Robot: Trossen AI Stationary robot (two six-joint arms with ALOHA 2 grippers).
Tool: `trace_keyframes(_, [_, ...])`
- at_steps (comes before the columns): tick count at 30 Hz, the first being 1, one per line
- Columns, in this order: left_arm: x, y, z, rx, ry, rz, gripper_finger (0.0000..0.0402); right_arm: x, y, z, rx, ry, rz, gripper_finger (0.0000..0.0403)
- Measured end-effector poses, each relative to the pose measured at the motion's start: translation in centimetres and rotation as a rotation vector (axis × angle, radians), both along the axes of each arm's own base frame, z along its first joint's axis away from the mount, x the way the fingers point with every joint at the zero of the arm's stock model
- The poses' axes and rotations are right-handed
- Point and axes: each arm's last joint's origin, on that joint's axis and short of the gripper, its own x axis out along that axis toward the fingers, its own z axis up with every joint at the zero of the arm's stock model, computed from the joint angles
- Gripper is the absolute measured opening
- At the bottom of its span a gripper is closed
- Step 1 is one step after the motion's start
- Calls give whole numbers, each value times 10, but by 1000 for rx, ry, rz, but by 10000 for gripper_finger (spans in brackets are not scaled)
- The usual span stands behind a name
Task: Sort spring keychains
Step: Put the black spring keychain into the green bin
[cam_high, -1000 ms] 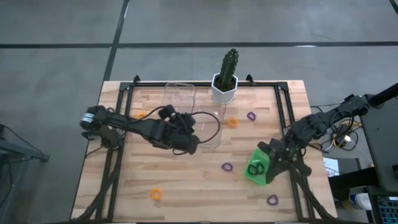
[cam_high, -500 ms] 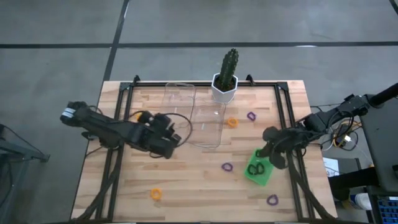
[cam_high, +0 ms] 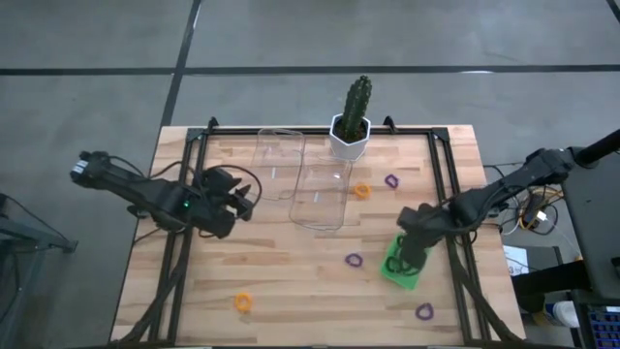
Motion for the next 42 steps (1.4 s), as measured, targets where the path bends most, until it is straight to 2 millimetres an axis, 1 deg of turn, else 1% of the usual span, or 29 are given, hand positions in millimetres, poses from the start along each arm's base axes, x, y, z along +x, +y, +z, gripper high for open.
trace_keyframes(6, [-9, 3, -6, 11, 8, -8, 153, 11, 6, -15, -35, 84, 3, 35])
trace_keyframes(13, [-12, 5, -18, 32, 51, -17, 153, 16, 8, -23, -54, 123, 2, 47])
trace_keyframes(18, [-13, 5, -26, 38, 74, -14, 153, 17, 9, -25, -50, 135, -12, 49])
trace_keyframes(21, [-13, 5, -29, 40, 82, -13, 153, 16, 10, -25, -12, 150, -34, 49])
trace_keyframes(25, [-13, 5, -29, 40, 82, -13, 153, 14, 13, -23, 29, 162, -48, 50])
trace_keyframes(42, [-13, 5, -29, 55, 102, -26, 153, 10, 27, -24, 62, 152, -64, 50])
